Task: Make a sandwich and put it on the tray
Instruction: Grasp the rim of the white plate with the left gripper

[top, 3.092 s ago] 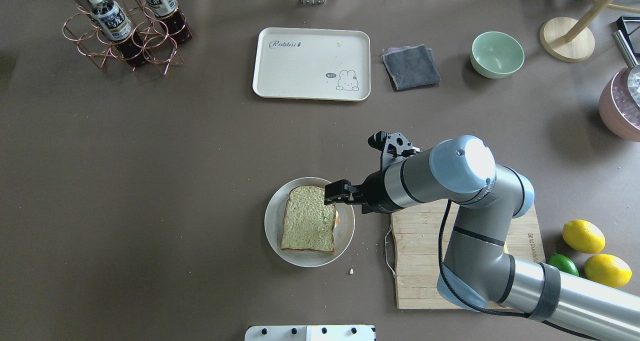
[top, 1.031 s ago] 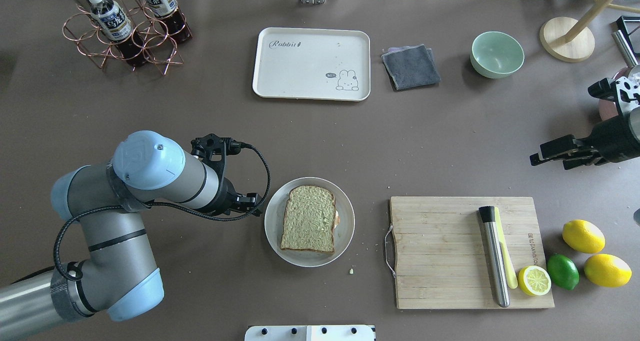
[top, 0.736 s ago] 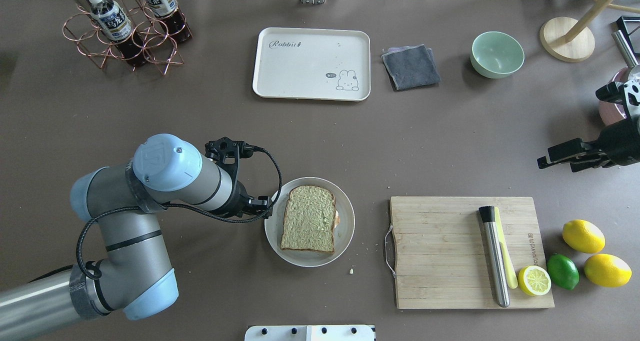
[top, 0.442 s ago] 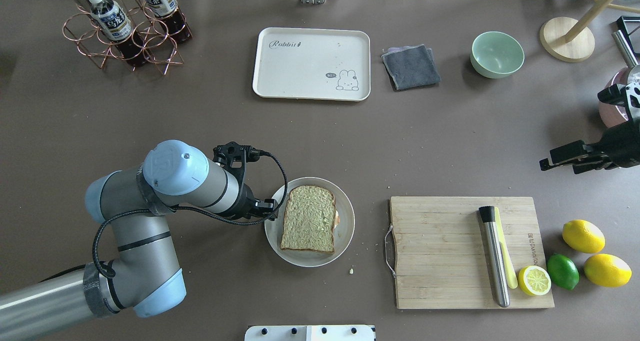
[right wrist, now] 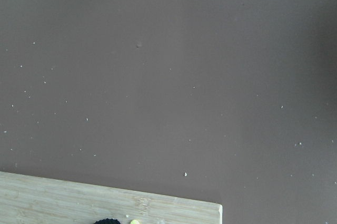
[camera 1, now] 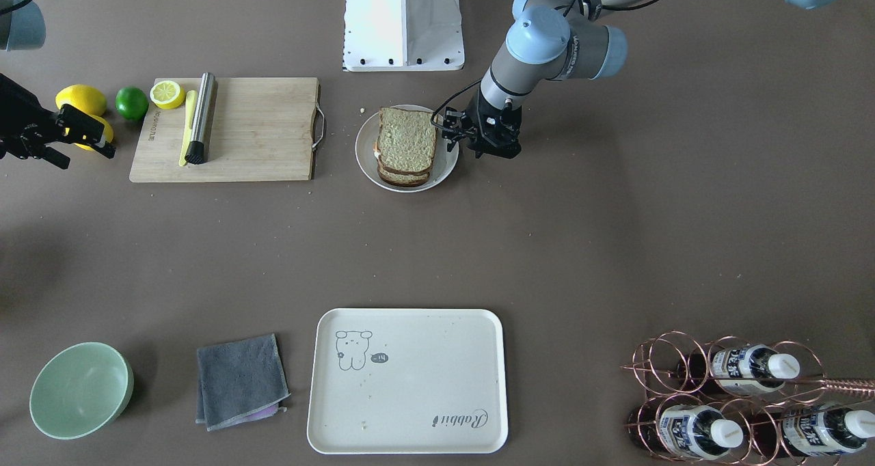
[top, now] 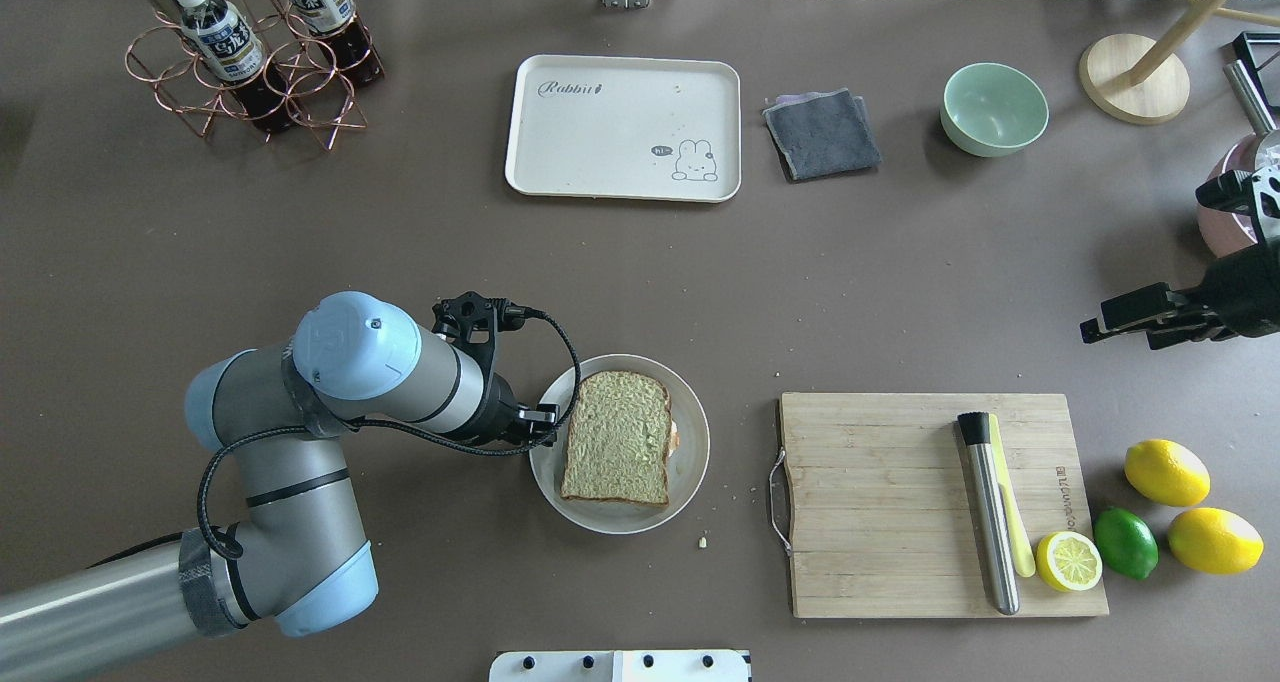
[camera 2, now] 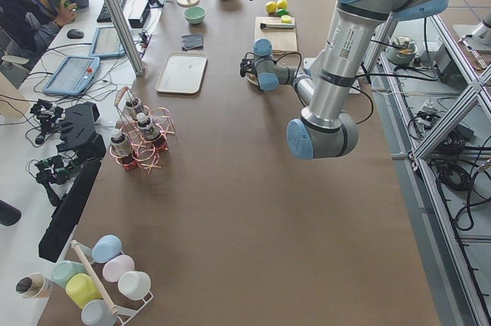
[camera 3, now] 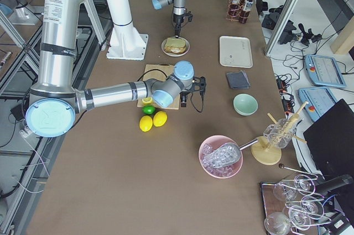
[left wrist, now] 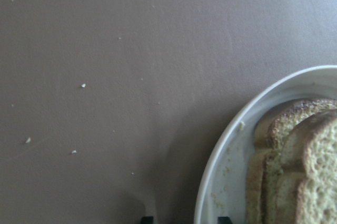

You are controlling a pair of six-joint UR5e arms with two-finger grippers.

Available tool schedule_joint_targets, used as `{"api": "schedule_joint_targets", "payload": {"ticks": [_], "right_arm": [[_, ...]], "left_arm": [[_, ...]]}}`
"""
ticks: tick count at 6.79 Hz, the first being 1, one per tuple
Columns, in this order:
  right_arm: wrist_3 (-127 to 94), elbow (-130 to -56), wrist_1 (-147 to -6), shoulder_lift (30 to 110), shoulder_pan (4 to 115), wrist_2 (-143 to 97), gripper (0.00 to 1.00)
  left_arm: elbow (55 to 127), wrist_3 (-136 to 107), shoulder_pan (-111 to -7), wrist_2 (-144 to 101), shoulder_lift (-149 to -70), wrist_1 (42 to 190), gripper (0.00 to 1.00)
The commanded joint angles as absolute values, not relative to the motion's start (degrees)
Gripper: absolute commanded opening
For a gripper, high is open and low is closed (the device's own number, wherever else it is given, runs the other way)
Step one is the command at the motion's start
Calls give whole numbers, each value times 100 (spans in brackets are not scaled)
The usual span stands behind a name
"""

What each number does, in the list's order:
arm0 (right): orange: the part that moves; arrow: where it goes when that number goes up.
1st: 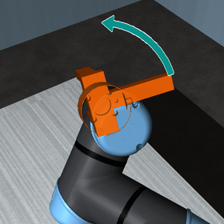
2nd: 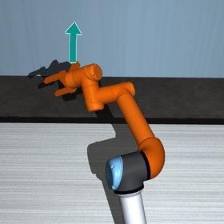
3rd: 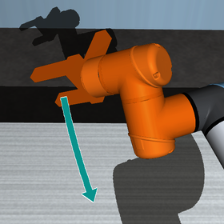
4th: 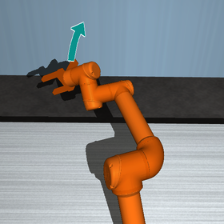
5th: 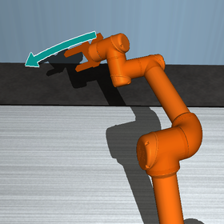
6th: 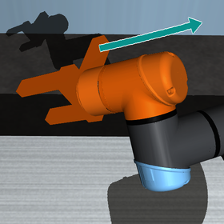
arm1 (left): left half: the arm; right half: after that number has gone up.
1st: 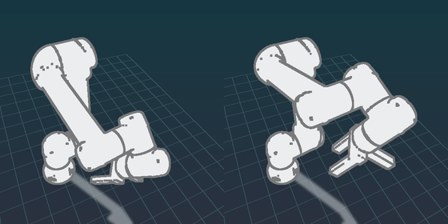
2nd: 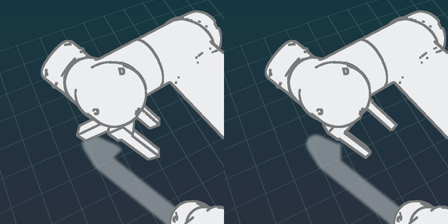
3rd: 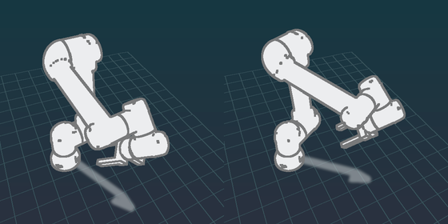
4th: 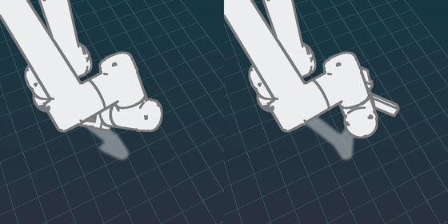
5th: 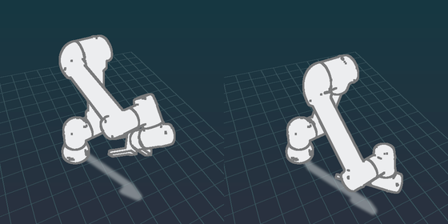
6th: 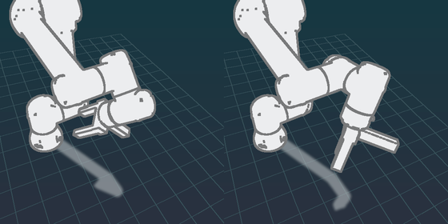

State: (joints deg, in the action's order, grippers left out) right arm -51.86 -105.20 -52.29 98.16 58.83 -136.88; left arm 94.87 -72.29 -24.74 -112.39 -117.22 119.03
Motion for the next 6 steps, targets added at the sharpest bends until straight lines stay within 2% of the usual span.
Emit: {"api": "schedule_joint_targets", "payload": {"ticks": [1, 4, 6], "right_arm": [[-5186, -10521, -5229, 9817, 5880, -13676, 100], [-5194, -10512, -5221, 9826, 5880, -13658, 100], [-5194, -10520, -5212, 9817, 5880, -13658, 100]], "left_arm": [[9475, -7277, -2461, -11233, -11742, 11918, 0], [9694, -8293, -2513, -11241, -11786, 11961, 0], [9659, -8542, -2802, -11241, -11777, 12565, 0]]}}
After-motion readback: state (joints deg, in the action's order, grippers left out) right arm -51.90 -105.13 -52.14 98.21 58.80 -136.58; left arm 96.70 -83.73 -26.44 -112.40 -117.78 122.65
